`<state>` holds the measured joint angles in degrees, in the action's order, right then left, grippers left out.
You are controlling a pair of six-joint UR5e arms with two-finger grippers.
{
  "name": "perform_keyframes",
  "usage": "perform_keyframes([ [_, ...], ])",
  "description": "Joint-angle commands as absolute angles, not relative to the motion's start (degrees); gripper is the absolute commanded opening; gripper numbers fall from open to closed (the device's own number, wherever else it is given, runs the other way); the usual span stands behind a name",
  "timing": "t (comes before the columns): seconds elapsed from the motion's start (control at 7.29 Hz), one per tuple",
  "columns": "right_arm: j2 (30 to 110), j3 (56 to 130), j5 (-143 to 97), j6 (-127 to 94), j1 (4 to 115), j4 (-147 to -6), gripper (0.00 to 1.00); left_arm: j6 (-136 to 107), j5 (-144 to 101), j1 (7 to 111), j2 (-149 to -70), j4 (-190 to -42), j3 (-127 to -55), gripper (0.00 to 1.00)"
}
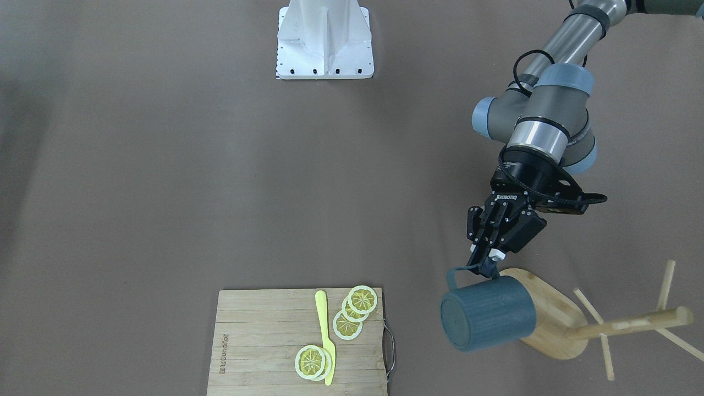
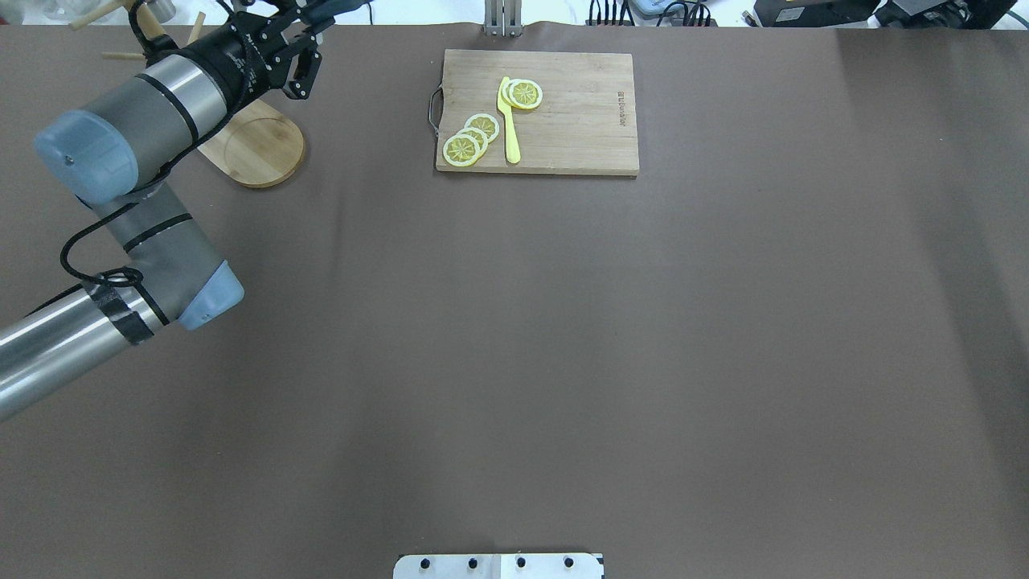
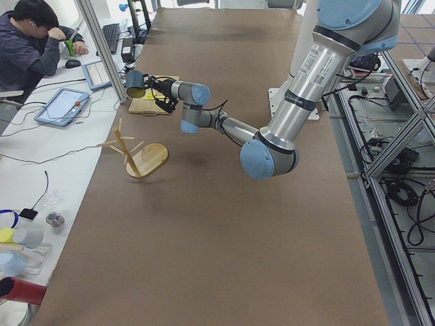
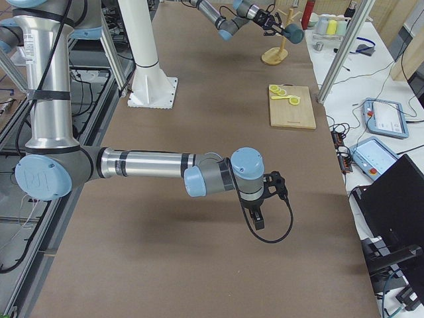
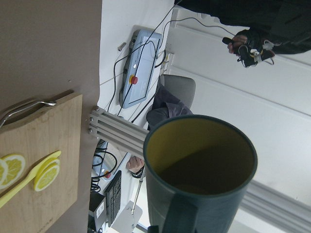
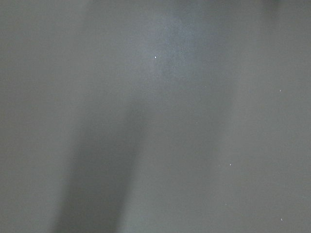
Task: Hang cup on storage rack
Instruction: 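Lift the mug with the left gripper and carry it to the wooden rack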
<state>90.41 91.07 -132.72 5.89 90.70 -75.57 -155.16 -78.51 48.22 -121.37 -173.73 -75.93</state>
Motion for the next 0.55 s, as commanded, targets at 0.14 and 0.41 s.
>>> perform_keyframes([
  [0.14, 90.44, 91.05, -132.8, 5.8, 90.7, -75.24, 1.0, -159.78, -83.55, 54.21, -121.73, -173.93, -73.3, 0.0],
  [0.41, 90.44, 91.05, -132.8, 5.8, 90.7, -75.15, 1.0, -159.44, -88.22, 56.15, -118.93, -179.86, -71.38, 0.0],
])
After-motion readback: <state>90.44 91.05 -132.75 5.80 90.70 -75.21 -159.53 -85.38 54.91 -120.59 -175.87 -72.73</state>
